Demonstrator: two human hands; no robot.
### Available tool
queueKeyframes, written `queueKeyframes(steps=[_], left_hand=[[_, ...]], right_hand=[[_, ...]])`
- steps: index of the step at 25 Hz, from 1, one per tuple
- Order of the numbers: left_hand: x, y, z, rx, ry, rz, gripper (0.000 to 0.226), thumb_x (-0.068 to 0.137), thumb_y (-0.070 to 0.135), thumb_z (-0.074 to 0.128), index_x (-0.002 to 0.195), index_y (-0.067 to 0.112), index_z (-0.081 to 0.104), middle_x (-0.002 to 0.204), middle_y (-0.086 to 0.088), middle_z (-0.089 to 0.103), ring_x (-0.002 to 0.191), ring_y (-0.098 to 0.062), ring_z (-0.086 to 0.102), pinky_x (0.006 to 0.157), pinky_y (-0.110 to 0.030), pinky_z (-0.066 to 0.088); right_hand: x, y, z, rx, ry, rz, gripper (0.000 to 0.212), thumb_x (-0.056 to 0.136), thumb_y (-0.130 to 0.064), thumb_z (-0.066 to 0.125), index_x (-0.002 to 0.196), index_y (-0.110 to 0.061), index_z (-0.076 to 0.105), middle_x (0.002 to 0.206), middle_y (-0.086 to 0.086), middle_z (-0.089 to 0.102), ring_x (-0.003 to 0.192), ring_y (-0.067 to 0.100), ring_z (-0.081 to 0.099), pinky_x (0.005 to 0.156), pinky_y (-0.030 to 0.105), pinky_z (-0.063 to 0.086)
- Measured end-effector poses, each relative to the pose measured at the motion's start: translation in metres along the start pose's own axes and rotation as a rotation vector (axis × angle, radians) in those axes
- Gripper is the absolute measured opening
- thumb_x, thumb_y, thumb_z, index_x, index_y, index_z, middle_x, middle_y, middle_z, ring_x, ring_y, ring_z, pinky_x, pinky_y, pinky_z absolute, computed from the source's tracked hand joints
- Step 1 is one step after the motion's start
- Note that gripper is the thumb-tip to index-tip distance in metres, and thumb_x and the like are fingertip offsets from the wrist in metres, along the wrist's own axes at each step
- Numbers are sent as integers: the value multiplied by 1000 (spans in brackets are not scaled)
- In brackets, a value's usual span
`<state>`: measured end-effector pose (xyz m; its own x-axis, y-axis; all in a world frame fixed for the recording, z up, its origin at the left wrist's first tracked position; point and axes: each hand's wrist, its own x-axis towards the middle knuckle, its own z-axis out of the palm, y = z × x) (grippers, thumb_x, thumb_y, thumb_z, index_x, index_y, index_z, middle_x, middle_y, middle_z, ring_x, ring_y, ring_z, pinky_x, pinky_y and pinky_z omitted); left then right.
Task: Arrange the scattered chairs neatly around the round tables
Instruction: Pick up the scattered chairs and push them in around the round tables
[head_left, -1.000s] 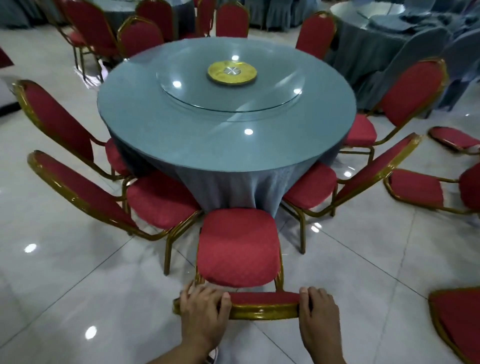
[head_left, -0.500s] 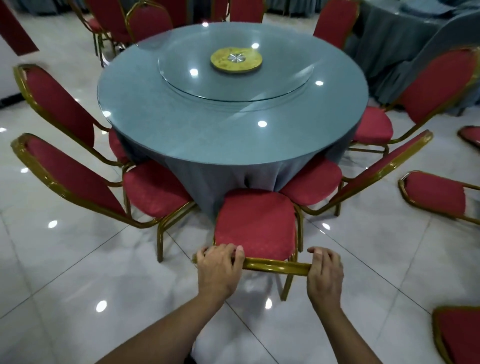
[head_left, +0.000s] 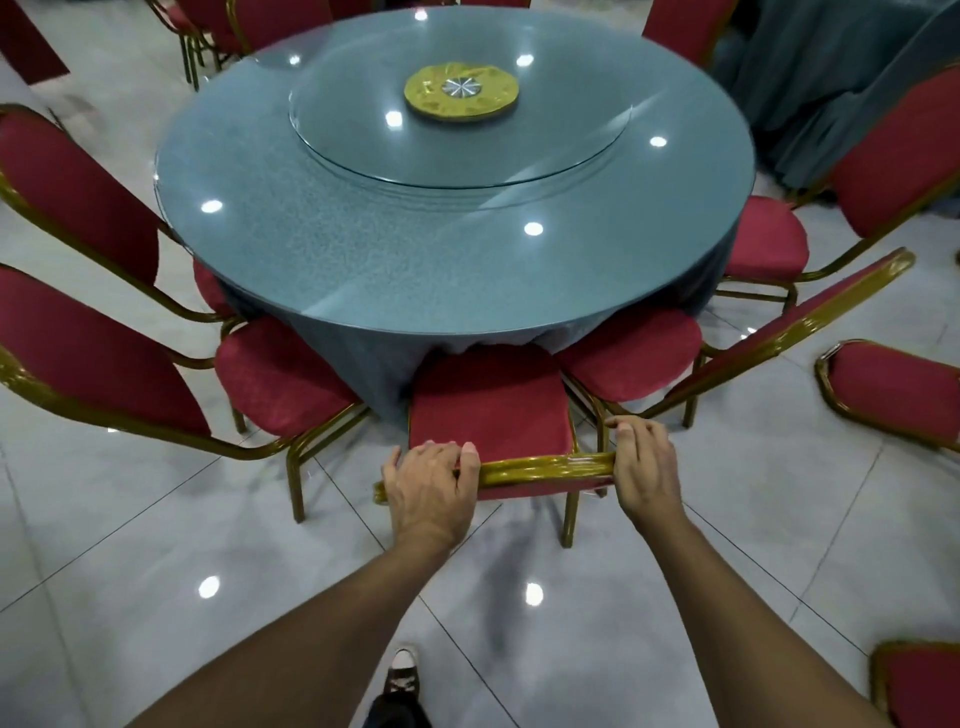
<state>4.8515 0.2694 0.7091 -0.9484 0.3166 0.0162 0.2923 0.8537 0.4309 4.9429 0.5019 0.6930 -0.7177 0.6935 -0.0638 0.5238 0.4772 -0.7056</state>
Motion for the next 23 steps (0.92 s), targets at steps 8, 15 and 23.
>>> queueKeyframes(steps=[8, 15, 23], left_hand=[[3, 19, 10, -60, 97, -3, 68, 96, 50, 18, 95, 19, 79, 104, 5, 75, 103, -14, 64, 109, -45, 36], [10, 30, -1, 3, -216, -201, 62, 93, 63, 20, 72, 32, 70, 62, 13, 58, 73, -9, 54, 91, -39, 39], [45, 145, 14, -89, -360, -38, 25, 94, 50, 43, 104, 42, 65, 94, 22, 64, 95, -8, 59, 93, -36, 36]], right_hand=[[22, 11, -15, -160, -75, -147, 33, 104, -5, 37, 120, -9, 65, 120, 8, 61, 116, 22, 52, 101, 27, 37], [15, 10, -36, -172, -189, -196, 30, 106, -21, 32, 94, -16, 59, 90, 3, 58, 89, 25, 53, 83, 45, 48], [44, 58, -85, 39, -186, -74, 14, 104, -37, 44, 111, -36, 56, 105, -15, 57, 97, 1, 55, 81, 22, 48]])
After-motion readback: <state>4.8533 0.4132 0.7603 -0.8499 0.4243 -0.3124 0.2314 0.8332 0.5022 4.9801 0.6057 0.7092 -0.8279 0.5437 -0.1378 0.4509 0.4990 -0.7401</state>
